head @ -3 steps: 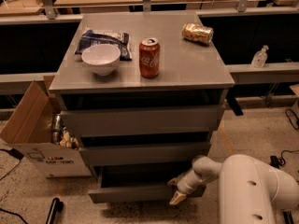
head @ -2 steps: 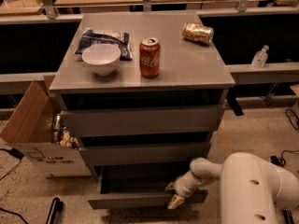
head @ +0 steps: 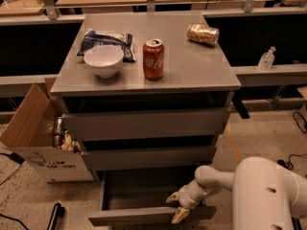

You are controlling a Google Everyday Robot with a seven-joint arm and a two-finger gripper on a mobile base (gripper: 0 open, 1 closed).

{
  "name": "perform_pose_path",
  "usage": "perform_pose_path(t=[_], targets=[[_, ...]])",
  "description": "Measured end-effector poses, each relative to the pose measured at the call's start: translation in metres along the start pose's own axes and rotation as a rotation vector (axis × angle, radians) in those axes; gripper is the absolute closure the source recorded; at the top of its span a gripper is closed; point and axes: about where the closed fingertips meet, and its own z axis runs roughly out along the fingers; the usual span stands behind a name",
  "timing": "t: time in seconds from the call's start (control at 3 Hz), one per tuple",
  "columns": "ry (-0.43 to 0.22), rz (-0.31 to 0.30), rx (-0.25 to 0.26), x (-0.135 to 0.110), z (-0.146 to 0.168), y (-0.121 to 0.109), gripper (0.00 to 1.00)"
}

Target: Open bottom drawer

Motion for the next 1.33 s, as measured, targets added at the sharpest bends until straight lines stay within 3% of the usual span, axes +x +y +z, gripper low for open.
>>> perform_pose_path(t=[0.33,0.67,1.0,1.33], targets=[[-0.016,-0.019,0.005,-0.009,-0.01,0.011,0.4],[-0.047,-0.034,0.044,-0.014,-0.026,0.015,0.27],[-0.122,-0.073,0.131,-0.018,-0.057,0.02,0.04],[-0.203,-0.128,0.231,-0.027,-0.093,0.029,0.0]])
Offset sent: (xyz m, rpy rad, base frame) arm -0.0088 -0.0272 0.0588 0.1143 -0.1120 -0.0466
